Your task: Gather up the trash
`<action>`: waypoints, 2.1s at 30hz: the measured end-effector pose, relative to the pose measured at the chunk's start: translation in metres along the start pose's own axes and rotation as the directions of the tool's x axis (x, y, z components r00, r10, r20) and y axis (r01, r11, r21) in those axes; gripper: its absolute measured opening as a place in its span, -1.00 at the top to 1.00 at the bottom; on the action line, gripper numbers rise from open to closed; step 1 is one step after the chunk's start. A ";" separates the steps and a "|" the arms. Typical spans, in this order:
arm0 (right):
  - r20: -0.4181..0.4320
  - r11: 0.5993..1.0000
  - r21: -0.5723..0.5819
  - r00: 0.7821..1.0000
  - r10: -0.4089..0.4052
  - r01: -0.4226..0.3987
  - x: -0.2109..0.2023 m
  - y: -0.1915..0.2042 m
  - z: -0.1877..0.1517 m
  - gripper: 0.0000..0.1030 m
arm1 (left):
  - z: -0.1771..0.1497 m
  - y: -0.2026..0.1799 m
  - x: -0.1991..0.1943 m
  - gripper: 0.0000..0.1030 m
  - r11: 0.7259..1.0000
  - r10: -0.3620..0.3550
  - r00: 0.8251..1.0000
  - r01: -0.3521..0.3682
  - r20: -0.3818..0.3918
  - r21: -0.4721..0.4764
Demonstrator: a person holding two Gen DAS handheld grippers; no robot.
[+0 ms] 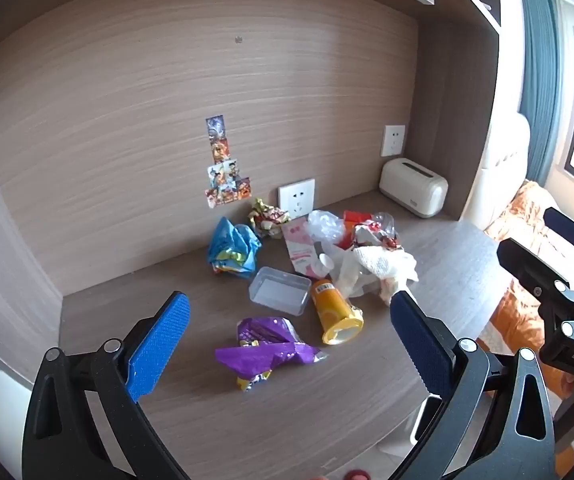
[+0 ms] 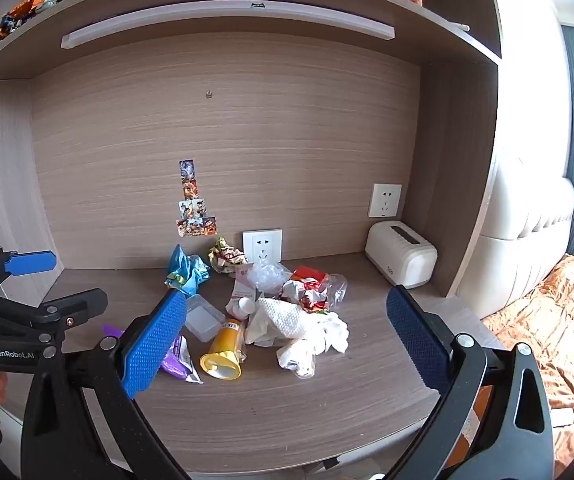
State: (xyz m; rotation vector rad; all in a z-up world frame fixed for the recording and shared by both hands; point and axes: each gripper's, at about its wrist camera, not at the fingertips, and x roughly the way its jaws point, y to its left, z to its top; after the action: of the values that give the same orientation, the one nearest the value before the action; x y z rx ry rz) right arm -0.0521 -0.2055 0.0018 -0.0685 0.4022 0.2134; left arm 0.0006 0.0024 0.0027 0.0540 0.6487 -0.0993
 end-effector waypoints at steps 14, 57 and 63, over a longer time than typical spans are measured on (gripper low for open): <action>0.011 1.000 0.019 1.000 -0.016 0.016 0.000 -0.003 0.001 -0.94 | 0.001 0.005 0.002 -0.91 1.000 0.000 1.000 0.000 0.003 -0.014; 0.006 1.000 -0.005 1.000 -0.005 0.005 0.010 0.002 0.005 -0.94 | 0.008 0.000 0.011 -0.91 1.000 0.000 1.000 0.000 0.003 0.014; 0.005 1.000 -0.005 1.000 -0.005 0.005 0.010 0.003 0.006 -0.94 | 0.008 0.000 0.013 -0.91 1.000 0.000 1.000 0.000 0.000 0.017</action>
State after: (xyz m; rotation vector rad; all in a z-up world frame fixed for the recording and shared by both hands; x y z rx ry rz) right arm -0.0414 -0.2002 0.0029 -0.0742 0.3963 0.2099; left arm 0.0152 0.0010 0.0010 0.0705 0.6479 -0.1044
